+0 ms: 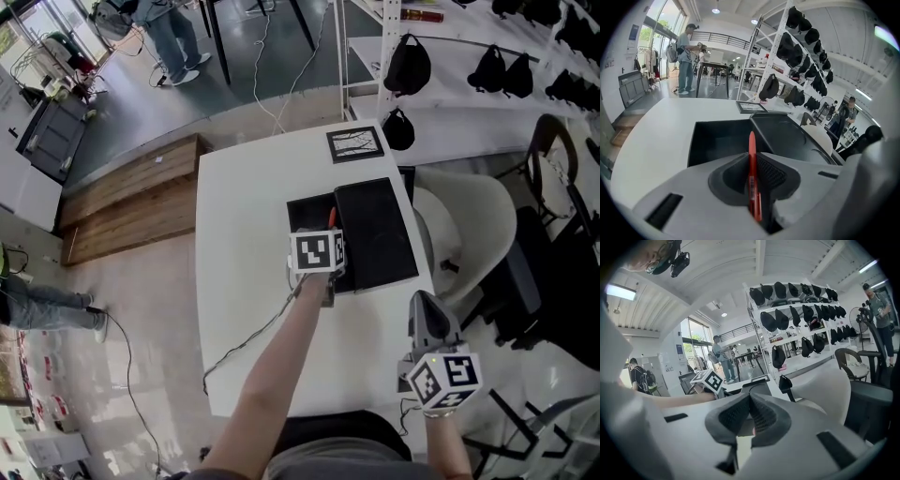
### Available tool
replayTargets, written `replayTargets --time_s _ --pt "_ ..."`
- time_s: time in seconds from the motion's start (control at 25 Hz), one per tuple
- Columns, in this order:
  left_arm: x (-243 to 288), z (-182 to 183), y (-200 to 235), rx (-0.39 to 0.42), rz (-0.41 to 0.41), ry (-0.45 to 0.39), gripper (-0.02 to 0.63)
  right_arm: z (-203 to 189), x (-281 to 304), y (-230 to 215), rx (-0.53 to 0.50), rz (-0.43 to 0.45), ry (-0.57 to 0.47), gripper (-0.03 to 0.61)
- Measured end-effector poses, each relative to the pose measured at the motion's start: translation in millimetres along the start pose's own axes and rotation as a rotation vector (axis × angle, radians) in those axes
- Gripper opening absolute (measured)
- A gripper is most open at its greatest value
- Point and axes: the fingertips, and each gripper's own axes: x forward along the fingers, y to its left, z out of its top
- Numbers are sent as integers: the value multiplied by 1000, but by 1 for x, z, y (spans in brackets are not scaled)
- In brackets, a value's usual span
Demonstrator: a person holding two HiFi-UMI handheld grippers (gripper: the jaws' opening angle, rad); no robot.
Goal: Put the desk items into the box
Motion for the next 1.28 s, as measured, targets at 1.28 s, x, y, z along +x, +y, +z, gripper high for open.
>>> replayTargets --time_s 1.28 --pt "25 -21 4 81 32 108 54 -9 2 -11 16 -25 35 3"
